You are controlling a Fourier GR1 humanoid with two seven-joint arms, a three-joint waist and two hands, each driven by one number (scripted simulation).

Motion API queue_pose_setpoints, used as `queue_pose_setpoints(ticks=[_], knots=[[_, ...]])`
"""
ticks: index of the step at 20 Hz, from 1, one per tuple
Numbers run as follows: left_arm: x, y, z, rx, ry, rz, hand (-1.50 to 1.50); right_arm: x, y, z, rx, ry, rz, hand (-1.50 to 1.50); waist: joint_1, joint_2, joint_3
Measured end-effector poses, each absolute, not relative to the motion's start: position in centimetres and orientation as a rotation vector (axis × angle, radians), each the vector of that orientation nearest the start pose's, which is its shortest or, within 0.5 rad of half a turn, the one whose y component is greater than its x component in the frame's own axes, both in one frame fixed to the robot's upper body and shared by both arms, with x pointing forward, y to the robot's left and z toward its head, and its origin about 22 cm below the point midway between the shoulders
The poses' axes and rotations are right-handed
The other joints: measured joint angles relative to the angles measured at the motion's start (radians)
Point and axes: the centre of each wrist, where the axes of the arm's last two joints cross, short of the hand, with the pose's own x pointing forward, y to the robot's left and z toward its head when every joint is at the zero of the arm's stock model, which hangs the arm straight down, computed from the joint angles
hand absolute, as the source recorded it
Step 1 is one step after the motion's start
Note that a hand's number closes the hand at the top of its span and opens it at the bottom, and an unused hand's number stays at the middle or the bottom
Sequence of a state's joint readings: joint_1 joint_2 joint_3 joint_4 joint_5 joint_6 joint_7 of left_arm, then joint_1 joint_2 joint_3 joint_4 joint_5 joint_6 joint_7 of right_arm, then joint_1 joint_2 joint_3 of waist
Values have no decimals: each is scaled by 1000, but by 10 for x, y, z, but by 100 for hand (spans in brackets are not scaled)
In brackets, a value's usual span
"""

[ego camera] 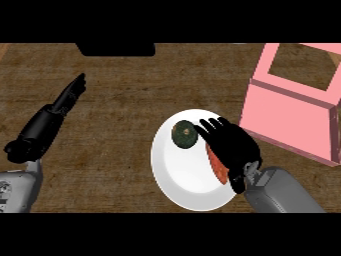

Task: Pick the sweet potato from the plate and place it in the cardboard box

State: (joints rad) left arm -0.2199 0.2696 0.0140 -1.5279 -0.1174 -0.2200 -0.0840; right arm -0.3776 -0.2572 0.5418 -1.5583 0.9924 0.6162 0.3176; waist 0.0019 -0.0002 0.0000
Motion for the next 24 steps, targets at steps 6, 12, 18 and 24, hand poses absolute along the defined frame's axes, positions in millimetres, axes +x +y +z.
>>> queue_pose_setpoints(ticks=[6, 12, 18, 24], knots=[[293, 265, 61, 103, -1753, -529, 0, 282, -140, 51, -661, -1040, 1760, -150, -1, 0, 0], [289, 263, 65, 99, -1754, -530, 0, 285, -144, 35, -619, -1102, 1809, 150, 1, 0, 0], [292, 264, 65, 101, -1748, -528, 0, 288, -139, 24, -657, -1255, 1832, 150, 0, -1, -1], [290, 270, 64, 100, -1752, -525, 0, 277, -123, 28, -605, -1415, 1844, 150, -3, -1, -1]])
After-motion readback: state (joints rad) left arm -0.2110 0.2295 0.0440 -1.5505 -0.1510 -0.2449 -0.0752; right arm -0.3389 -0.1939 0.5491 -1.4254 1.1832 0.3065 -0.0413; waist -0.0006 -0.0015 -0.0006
